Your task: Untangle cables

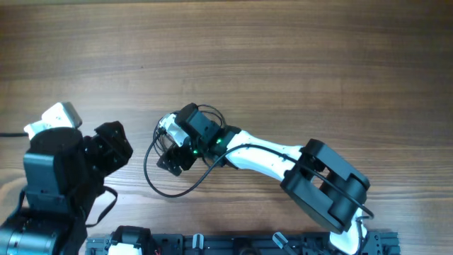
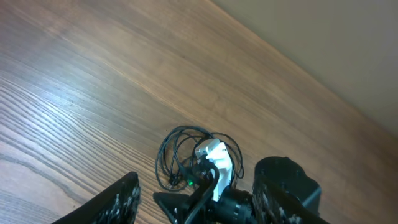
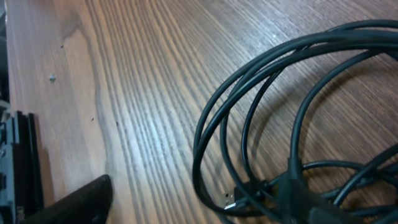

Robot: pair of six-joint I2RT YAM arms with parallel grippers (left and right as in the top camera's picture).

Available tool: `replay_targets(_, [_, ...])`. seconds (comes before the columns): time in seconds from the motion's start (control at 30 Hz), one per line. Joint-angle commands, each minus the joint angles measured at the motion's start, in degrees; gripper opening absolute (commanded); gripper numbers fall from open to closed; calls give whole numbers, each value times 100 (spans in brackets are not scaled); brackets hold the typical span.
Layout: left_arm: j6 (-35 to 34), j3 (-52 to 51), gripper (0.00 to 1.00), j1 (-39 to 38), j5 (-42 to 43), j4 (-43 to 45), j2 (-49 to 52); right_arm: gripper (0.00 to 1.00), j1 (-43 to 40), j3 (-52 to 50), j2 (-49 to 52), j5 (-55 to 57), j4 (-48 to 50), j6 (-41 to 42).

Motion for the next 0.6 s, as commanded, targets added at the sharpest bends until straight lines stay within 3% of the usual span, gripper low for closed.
replay_targets(0.0, [-11, -4, 60, -4, -116, -87, -4, 80, 7, -9, 387, -70, 280, 175])
replay_targets(0.07, [-11, -4, 60, -4, -116, -138, -4, 78, 7, -9, 557, -72, 404, 350])
replay_targets(0.13, [-11, -4, 61, -4, -114, -179, -4, 68, 7, -9, 686, -74, 448, 367])
replay_targets(0.17, [-11, -4, 61, -4, -116, -201, -4, 55, 7, -9, 739, -68, 446, 431])
replay_targets(0.2, [-11, -4, 61, -4, -116, -216, -4, 26, 7, -9, 748, -72, 428, 459])
replay_targets(0.27, [-9, -4, 61, -4, -116, -236, -4, 4, 7, -4, 719, -105, 352, 487])
replay_targets(0.43, [-7, -4, 61, -4, -116, -256, -4, 4, -98, 46, 459, -114, -350, 439])
replay_targets(0.57, [7, -7, 63, -4, -120, -254, -2, 4, -369, 448, -396, -116, -1779, -4])
